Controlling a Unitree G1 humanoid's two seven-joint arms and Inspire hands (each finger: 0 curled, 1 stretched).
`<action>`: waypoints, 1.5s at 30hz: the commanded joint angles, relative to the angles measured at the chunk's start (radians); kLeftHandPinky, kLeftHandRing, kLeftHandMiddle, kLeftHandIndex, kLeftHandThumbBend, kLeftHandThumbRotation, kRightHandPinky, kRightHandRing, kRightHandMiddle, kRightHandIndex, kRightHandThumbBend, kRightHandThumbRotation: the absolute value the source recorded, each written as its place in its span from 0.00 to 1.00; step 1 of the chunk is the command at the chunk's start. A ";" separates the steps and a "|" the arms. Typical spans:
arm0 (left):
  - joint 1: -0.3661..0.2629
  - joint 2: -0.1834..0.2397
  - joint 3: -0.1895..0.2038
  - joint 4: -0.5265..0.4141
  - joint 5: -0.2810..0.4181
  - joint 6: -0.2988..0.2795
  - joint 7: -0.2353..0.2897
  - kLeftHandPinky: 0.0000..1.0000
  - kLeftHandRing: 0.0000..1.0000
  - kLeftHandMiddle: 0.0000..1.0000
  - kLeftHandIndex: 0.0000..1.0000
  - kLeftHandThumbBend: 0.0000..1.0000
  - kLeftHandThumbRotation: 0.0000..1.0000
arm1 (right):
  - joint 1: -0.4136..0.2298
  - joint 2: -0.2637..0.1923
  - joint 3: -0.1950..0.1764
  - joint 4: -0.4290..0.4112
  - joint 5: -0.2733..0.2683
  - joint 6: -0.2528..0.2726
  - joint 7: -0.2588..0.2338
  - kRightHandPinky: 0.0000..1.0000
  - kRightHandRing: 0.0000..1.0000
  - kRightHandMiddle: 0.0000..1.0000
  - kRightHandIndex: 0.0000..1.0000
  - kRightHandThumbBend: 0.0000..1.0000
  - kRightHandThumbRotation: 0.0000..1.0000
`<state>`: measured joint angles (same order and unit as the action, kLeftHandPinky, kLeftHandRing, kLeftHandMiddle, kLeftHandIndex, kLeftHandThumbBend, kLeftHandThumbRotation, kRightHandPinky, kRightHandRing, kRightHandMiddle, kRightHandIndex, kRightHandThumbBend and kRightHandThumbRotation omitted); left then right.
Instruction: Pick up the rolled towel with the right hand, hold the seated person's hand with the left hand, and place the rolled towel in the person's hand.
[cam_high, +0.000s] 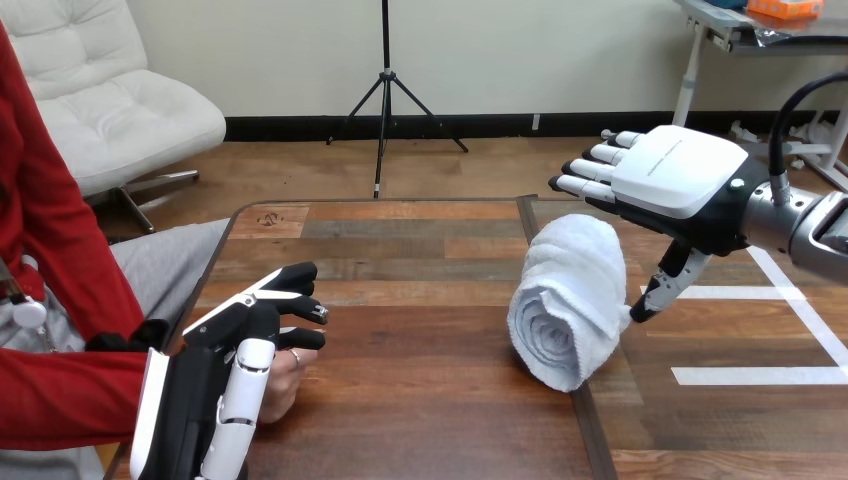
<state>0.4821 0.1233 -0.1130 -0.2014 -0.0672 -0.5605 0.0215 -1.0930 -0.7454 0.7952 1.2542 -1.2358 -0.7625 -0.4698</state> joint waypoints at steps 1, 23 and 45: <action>-0.021 -0.054 0.002 -0.012 0.013 -0.027 0.010 0.58 0.79 0.77 0.51 0.51 0.90 | -0.114 0.021 0.032 -0.009 -0.024 0.032 -0.061 1.00 1.00 1.00 1.00 1.00 0.55; -0.015 -0.059 -0.013 -0.013 0.026 -0.036 0.027 0.57 0.78 0.77 0.50 0.49 0.91 | -0.166 0.062 0.170 -0.038 -0.154 0.086 -0.134 1.00 1.00 1.00 1.00 1.00 0.57; -0.003 -0.059 -0.028 -0.016 0.027 -0.033 0.041 0.61 0.80 0.78 0.50 0.51 0.92 | -0.159 0.105 0.198 -0.075 -0.148 0.024 -0.114 1.00 1.00 1.00 1.00 1.00 0.45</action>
<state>0.4894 0.1232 -0.1430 -0.2010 -0.0454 -0.5724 0.0551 -1.1842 -0.6648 0.9848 1.2097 -1.3937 -0.7363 -0.5877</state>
